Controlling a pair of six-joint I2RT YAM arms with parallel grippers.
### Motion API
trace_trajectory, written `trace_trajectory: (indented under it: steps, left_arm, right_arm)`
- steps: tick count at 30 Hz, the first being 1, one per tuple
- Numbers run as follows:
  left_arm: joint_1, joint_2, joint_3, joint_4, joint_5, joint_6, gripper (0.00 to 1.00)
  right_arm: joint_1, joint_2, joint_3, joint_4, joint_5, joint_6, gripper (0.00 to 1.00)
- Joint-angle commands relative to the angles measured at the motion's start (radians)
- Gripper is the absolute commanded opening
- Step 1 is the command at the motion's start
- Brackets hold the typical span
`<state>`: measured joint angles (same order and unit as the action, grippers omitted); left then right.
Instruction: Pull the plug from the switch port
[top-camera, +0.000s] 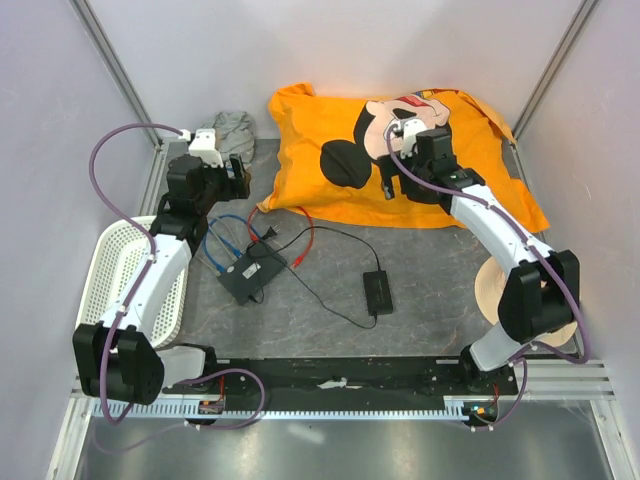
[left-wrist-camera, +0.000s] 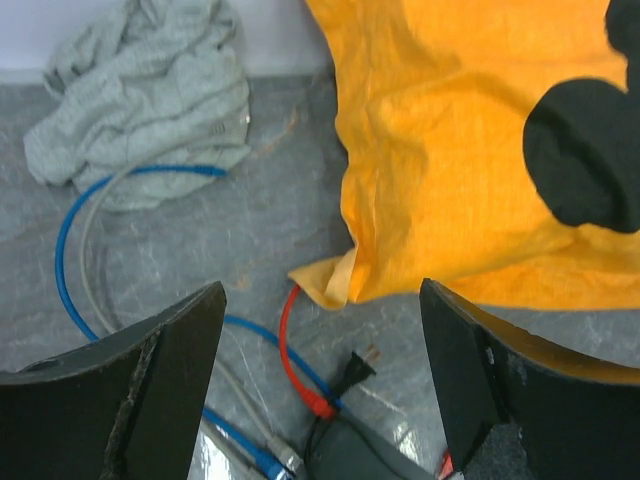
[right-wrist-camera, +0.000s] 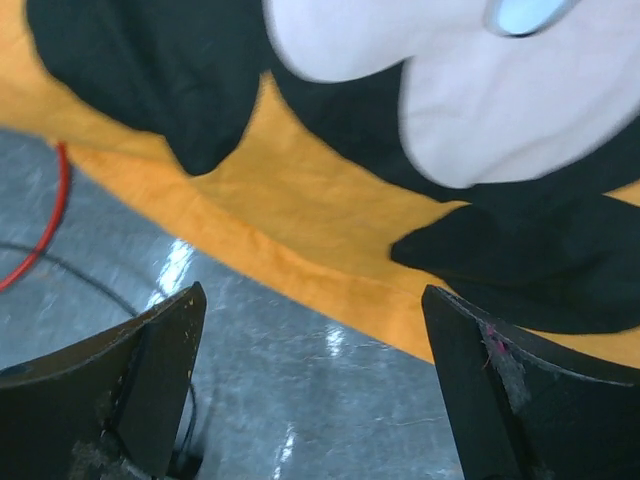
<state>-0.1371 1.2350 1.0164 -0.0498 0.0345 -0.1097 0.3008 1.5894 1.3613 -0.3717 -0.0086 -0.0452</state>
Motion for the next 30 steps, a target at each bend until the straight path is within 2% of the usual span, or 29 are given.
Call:
trace_trajectory:
  steps: [1,3,4,5,7,8,13,16,20,25,30]
  left_arm:
    - [-0.004,-0.019,0.016,-0.117,0.02,-0.048,0.89]
    - [-0.004,0.016,0.039,-0.2,0.083,-0.012,0.99]
    - [-0.004,0.038,0.092,-0.24,0.185,0.028,0.99]
    - [-0.002,0.07,0.123,-0.289,0.227,0.033,0.99]
    - [-0.002,0.164,0.216,-0.414,0.28,0.015,0.99]
    - [0.001,0.179,0.223,-0.426,0.286,-0.036,0.99]
    - [0.005,0.198,0.162,-0.371,0.286,-0.104,0.97]
    - [0.005,0.265,0.221,-0.389,0.298,-0.09,0.95]
    - [0.019,0.409,0.306,-0.464,0.246,-0.128,0.9]
    - [0.047,0.396,0.26,-0.453,0.238,-0.157,0.89]
    - [0.051,0.321,0.18,-0.493,0.161,-0.14,0.89]
  right_arm:
    - [0.023,0.033,0.077,-0.071,-0.193,-0.054,0.98]
    - [0.029,0.058,0.104,-0.11,-0.368,-0.119,0.98]
    - [0.037,0.09,0.129,-0.116,-0.411,-0.128,0.98]
    - [0.059,0.105,0.142,-0.116,-0.421,-0.101,0.98]
    - [0.09,0.16,0.188,-0.101,-0.433,-0.076,0.98]
    - [0.133,0.179,0.206,-0.101,-0.438,-0.074,0.98]
    - [0.248,0.317,0.309,-0.093,-0.409,-0.096,0.98]
    - [0.293,0.38,0.328,-0.076,-0.375,-0.079,0.98]
    - [0.31,0.448,0.346,-0.075,-0.375,-0.12,0.95]
    - [0.342,0.477,0.357,-0.102,-0.392,-0.209,0.9]
    - [0.351,0.446,0.338,-0.141,-0.444,-0.275,0.93]
